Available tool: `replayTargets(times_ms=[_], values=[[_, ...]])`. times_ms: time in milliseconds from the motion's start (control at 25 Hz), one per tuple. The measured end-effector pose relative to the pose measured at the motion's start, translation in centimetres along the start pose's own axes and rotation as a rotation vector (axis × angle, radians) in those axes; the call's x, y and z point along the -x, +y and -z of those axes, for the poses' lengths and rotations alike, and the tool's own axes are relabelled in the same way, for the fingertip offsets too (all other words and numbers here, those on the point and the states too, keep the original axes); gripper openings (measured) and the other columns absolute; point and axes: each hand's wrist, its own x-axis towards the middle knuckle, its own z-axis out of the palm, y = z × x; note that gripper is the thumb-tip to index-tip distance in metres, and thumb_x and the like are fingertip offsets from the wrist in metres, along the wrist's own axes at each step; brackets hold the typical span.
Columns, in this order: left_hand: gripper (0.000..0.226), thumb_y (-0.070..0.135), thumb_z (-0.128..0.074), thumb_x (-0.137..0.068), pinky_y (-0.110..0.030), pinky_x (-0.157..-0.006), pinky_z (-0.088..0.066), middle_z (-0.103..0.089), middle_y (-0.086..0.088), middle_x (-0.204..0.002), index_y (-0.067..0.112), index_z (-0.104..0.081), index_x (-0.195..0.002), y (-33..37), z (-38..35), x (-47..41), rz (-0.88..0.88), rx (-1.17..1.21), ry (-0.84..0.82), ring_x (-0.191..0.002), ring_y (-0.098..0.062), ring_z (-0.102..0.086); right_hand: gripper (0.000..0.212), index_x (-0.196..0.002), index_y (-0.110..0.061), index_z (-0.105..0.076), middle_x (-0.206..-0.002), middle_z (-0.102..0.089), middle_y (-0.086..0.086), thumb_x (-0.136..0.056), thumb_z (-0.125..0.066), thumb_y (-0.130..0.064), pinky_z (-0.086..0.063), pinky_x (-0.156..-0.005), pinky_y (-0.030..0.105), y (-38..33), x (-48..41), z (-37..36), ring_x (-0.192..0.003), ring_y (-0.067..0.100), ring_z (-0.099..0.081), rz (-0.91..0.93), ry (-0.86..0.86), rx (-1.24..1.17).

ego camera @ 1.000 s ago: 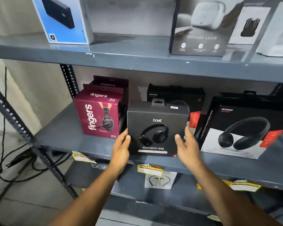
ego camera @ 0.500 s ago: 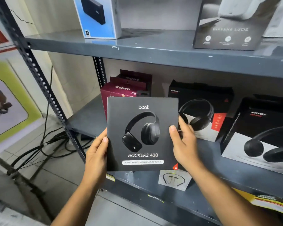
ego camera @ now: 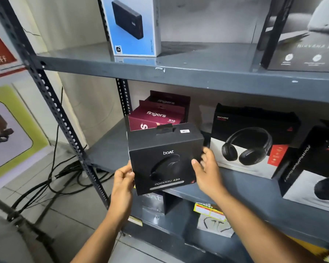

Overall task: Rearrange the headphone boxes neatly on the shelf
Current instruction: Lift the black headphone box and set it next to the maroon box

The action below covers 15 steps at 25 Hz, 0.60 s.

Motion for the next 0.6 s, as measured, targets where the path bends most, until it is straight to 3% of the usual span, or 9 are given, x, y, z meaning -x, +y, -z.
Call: replayTargets(times_ms=[120,200,280,360,400,480,600], values=[[0.028,0.007,-0.042,-0.100,-0.051,-0.116,-0.035,-0.053,-0.016,-0.146,0.015,-0.055,-0.123,0.7,-0.4,-0.5,0.014,0.017,-0.033,-0.137,-0.029,-0.049,0.048,-0.140,-0.012,-0.034,-0.137,-0.055,0.012,-0.094,-0.049,-0.007,-0.039,-0.111,0.051,0.1,-0.6,0.0,-0.128,0.026,-0.053,-0.033,0.008,-0.029],[0.027,0.005,-0.045,-0.099,-0.035,-0.113,-0.039,-0.057,-0.011,-0.140,0.012,-0.052,-0.124,0.9,-0.7,-0.2,-0.017,-0.013,-0.008,-0.130,-0.015,-0.054,0.050,-0.142,-0.014,-0.034,-0.138,-0.055,0.009,-0.095,-0.048,-0.004,-0.038,-0.112,0.048,0.0,-0.3,0.2,-0.128,0.023,-0.053,-0.038,-0.011,-0.026],[0.016,0.006,-0.049,-0.098,-0.008,-0.090,-0.044,-0.062,-0.009,-0.118,0.014,-0.055,-0.111,0.6,-0.6,1.0,-0.094,-0.120,0.116,-0.099,0.011,-0.061,0.055,-0.146,-0.017,-0.031,-0.145,-0.049,0.007,-0.095,-0.048,-0.005,-0.036,-0.114,0.043,0.0,0.4,0.5,-0.134,0.022,-0.046,-0.032,-0.013,-0.005],[0.027,0.005,-0.054,-0.097,-0.004,-0.063,-0.043,-0.056,-0.011,-0.091,0.030,-0.055,-0.086,-1.0,-0.9,3.6,-0.087,-0.217,0.215,-0.063,0.010,-0.055,0.055,-0.146,-0.020,-0.032,-0.148,-0.044,0.002,-0.096,-0.048,-0.006,-0.035,-0.113,0.036,0.2,1.2,2.1,-0.135,0.019,-0.044,-0.018,0.047,0.007],[0.034,0.003,-0.056,-0.096,-0.007,-0.058,-0.042,-0.055,-0.010,-0.082,0.032,-0.056,-0.078,-2.1,-1.0,5.3,-0.055,-0.242,0.168,-0.056,0.006,-0.051,0.053,-0.145,-0.019,-0.034,-0.146,-0.044,-0.001,-0.096,-0.048,-0.006,-0.035,-0.113,0.036,0.1,1.4,3.0,-0.135,0.019,-0.044,-0.003,0.093,0.025],[0.037,-0.003,-0.058,-0.093,-0.008,-0.065,-0.043,-0.065,0.000,-0.078,0.030,-0.065,-0.075,-4.1,-2.7,8.3,-0.001,-0.268,-0.041,-0.063,0.005,-0.056,0.049,-0.142,-0.016,-0.039,-0.142,-0.047,0.001,-0.095,-0.049,-0.005,-0.036,-0.113,0.042,0.2,2.1,5.8,-0.132,0.019,-0.047,0.037,0.211,0.077],[0.027,0.004,-0.056,-0.094,-0.006,-0.090,-0.042,-0.072,0.001,-0.114,0.026,-0.071,-0.102,-5.3,-7.9,9.9,0.020,-0.297,-0.329,-0.103,0.007,-0.063,0.043,-0.135,-0.010,-0.047,-0.131,-0.053,0.005,-0.093,-0.051,-0.002,-0.040,-0.109,0.047,-0.1,3.7,11.0,-0.124,0.025,-0.053,0.120,0.408,0.150]])
